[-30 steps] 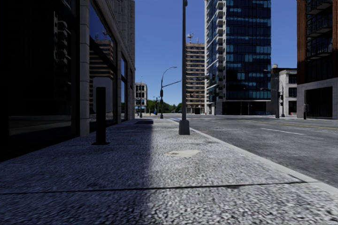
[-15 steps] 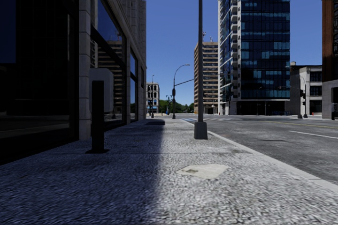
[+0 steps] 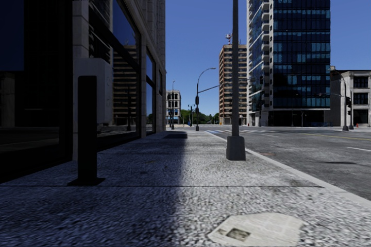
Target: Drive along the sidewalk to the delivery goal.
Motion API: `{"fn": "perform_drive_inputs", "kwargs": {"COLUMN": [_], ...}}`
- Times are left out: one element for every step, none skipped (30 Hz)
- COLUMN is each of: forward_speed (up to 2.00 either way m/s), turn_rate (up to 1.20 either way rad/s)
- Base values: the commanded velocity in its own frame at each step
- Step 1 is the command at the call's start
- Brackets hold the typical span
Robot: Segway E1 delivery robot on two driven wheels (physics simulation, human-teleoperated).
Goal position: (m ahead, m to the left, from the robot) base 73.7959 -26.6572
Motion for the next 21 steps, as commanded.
{"fn": "perform_drive_inputs", "kwargs": {"forward_speed": [2.0,2.0,2.0,2.0,2.0,2.0,2.0,2.0,2.0,2.0,2.0,2.0,2.0,2.0,2.0,2.0,2.0,2.0,2.0,2.0,2.0], "turn_rate": [0.0,0.0,0.0,0.0,0.0,0.0,0.0,0.0,0.0,0.0,0.0,0.0,0.0,0.0,0.0,0.0,0.0,0.0,0.0,0.0,0.0]}}
